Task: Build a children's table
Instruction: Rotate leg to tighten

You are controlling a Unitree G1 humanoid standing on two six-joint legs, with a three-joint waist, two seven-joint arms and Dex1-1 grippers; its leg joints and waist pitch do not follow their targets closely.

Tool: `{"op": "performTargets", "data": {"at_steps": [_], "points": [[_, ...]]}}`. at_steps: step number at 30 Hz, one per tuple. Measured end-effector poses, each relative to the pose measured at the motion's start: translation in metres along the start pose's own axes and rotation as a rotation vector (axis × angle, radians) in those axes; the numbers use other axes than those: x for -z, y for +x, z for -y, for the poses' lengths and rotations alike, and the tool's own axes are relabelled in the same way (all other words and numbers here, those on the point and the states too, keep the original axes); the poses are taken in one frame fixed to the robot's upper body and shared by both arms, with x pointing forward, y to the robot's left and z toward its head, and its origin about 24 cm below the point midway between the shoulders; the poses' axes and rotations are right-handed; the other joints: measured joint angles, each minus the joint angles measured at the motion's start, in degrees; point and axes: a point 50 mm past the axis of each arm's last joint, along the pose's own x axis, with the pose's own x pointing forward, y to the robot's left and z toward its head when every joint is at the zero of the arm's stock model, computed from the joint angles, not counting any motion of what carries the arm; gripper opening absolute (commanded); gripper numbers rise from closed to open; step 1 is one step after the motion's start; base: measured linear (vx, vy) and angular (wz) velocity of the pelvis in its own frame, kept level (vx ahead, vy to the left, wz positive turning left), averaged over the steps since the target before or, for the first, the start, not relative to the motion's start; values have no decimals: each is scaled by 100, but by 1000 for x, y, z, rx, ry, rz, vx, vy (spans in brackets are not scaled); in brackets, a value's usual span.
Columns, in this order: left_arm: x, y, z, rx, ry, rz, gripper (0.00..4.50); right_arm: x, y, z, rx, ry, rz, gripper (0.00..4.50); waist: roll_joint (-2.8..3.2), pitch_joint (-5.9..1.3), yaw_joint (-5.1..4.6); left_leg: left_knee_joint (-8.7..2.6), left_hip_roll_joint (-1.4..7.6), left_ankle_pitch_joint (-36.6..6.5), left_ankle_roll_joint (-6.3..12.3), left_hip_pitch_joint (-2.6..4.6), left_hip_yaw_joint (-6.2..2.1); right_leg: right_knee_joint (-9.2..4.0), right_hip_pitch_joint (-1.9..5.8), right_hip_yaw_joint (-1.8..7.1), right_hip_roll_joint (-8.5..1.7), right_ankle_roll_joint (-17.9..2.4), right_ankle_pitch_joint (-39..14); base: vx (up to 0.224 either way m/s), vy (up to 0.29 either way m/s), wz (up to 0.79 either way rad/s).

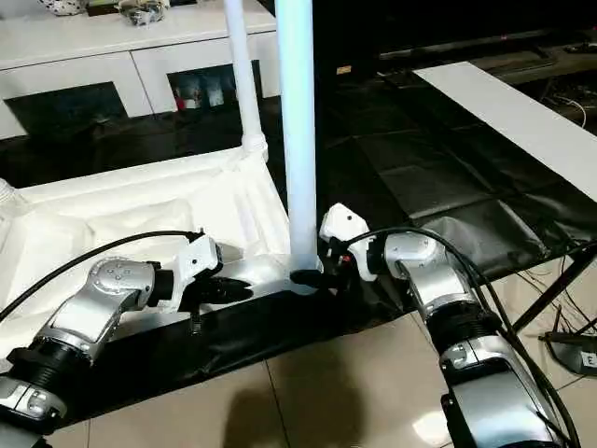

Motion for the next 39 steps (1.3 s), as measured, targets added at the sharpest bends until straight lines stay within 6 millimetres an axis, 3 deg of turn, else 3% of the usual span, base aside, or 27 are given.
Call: {"op": "performTargets", "data": {"at_steps": [7, 12, 19, 24, 28, 29, 35, 39], "points": [[0, 0, -1, -10, -2, -2, 0, 4, 4, -2, -9, 49, 11, 296, -11, 0, -21, 6, 0, 0, 0, 1, 0, 5, 0, 1, 0, -1, 1, 0, 0, 0], [0, 3, -4, -86, -41, 6, 0, 6, 14, 1, 112, 150, 42, 267, -16, 2, -73, 22, 2, 0, 0, 5, 0, 22, 0, 5, 0, -1, 1, 0, 0, 0], [-6, 19, -15, -201, -68, 1, 0, 4, 41, -2, 414, 292, 82, 257, -21, -2, -123, 22, -3, 0, -2, 22, -1, 23, 6, 14, 0, 2, -1, 0, 0, 0], [-21, 46, -25, -333, -77, -5, 0, -7, 68, 4, 810, 459, 58, 257, -22, 1, -182, 20, -15, 3, -7, 17, -7, 3, 7, 23, -1, 37, -23, 0, 0, 0], [-28, 58, -24, -350, -69, 3, 0, -10, 72, 7, 933, 500, 36, 257, -15, -4, -185, 19, -28, 3, -7, 0, -11, -18, 10, 27, -5, 6, -3, 0, 0, 0], [-28, 58, -25, -350, -65, 4, 0, -10, 72, 7, 938, 507, 43, 292, -14, -4, -183, 19, -28, 3, -7, -2, -11, -18, 10, 26, -6, 6, -3, 0, 0, 0], [-32, 62, -22, -317, -28, 27, 0, -7, 66, 10, 976, 546, 83, 366, 19, 4, -98, 11, -27, 4, -6, -18, -12, -12, 8, 20, -10, 2, 0, 0, 0, 0], [-36, 64, -18, -286, 14, 68, 0, -7, 51, 11, 989, 477, 114, 370, 26, 5, 73, -10, -18, 6, -2, -30, -11, -14, 3, 8, -10, 19, -11, 0, 0, 0]]}}
